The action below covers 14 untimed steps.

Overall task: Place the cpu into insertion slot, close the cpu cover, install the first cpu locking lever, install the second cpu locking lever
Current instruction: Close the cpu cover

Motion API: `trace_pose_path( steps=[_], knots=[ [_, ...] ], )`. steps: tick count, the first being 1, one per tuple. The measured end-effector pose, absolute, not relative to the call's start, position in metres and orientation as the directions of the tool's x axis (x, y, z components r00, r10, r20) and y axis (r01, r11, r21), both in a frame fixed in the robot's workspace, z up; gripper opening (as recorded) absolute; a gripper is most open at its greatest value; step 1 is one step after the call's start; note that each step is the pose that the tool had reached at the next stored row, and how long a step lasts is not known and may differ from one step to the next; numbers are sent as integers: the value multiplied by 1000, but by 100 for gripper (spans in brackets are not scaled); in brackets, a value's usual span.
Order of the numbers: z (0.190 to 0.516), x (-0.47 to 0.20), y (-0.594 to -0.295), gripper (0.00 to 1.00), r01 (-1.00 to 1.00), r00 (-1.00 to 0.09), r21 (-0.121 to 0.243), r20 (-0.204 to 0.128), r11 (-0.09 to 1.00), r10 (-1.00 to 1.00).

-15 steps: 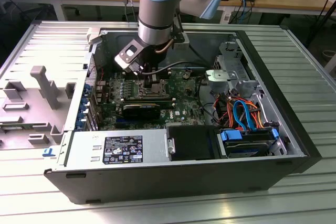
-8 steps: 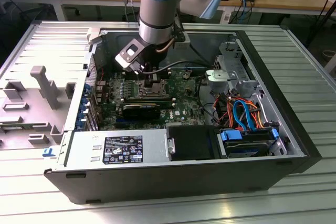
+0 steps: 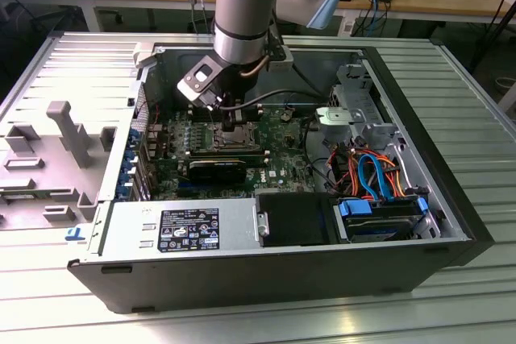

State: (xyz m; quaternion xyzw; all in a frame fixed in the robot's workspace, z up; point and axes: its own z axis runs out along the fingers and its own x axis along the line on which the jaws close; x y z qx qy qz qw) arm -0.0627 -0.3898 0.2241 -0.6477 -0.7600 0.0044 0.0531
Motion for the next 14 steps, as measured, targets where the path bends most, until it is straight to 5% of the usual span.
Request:
trace_pose_path(
  steps=[14],
  knots=[
    [225, -63, -390, 11, 984, -155, -75, 77, 161, 985]
  ],
)
